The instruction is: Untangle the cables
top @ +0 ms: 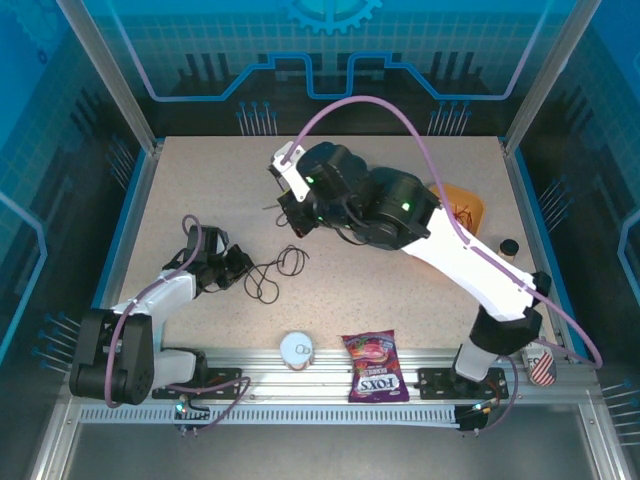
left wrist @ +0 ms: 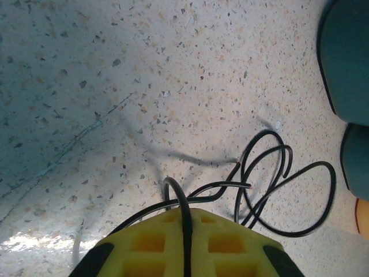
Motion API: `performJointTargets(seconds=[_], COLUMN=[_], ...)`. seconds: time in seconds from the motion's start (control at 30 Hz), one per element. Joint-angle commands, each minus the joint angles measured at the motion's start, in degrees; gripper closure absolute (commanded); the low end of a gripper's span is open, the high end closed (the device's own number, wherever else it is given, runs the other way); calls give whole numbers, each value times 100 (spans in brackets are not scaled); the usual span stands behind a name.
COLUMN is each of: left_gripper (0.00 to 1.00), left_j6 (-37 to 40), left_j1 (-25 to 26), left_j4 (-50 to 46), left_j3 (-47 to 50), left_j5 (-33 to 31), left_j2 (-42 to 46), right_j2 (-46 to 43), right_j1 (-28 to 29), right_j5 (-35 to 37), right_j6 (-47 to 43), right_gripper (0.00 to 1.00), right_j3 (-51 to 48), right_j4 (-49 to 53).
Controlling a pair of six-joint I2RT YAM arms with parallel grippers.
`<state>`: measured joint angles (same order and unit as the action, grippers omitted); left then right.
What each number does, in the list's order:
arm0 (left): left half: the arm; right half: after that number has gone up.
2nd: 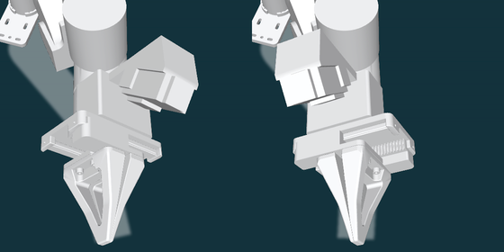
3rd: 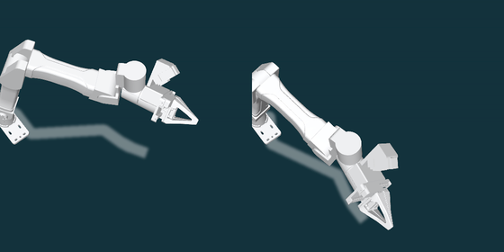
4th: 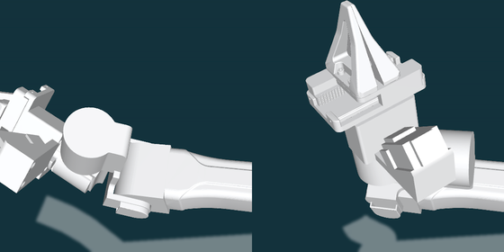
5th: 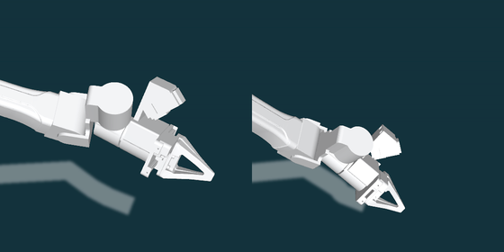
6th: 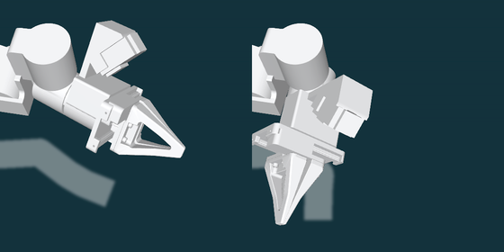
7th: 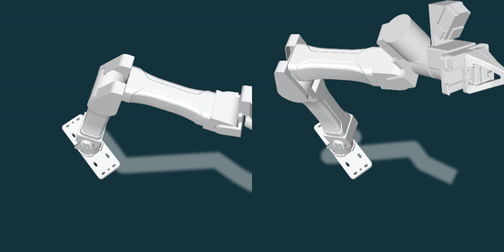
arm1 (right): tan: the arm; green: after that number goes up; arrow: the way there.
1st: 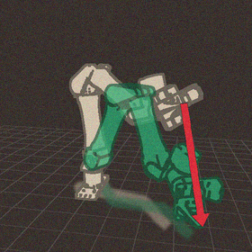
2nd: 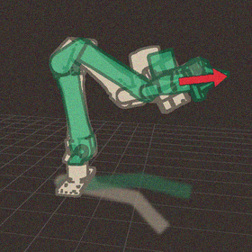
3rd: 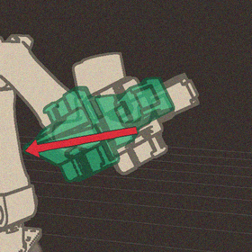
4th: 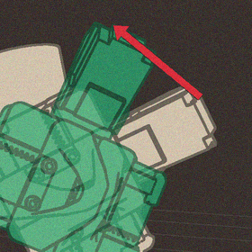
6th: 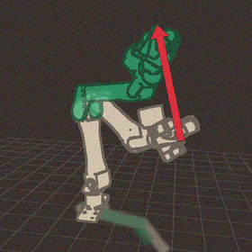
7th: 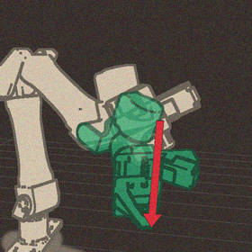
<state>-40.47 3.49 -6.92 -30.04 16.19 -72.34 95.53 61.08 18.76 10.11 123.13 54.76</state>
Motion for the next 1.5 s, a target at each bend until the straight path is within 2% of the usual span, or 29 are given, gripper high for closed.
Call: performJointTargets(seconds=[0.0,0.2,0.5,0.83,1.03,1.47], left_gripper=[100,100,100,100,100,100], left_j6=[40,139,309,487,450,549], left_j1=[-51,-50,-50,-50,-50,-50], left_j4=[13,-244,-669,-819,-794,-838], left_j3=[-20,-132,-230,-248,-240,-199], left_j5=[93,41,-176,-125,-63,21], left_j2=[-27,251,975,1298,1384,1381], right_j2=[-481,-766,-499,567,1217,2245], right_j1=[36,-285,-900,-1594,-1746,-2180], right_j5=[46,181,206,893,1325,1556], right_j6=[-154,-13,122,252,132,420], right_gripper=[100,100,100,100,100,100], right_j3=[-377,-838,-844,-231,49,586], right_j4=[-811,-1169,-1190,-1035,-1160,-1032])
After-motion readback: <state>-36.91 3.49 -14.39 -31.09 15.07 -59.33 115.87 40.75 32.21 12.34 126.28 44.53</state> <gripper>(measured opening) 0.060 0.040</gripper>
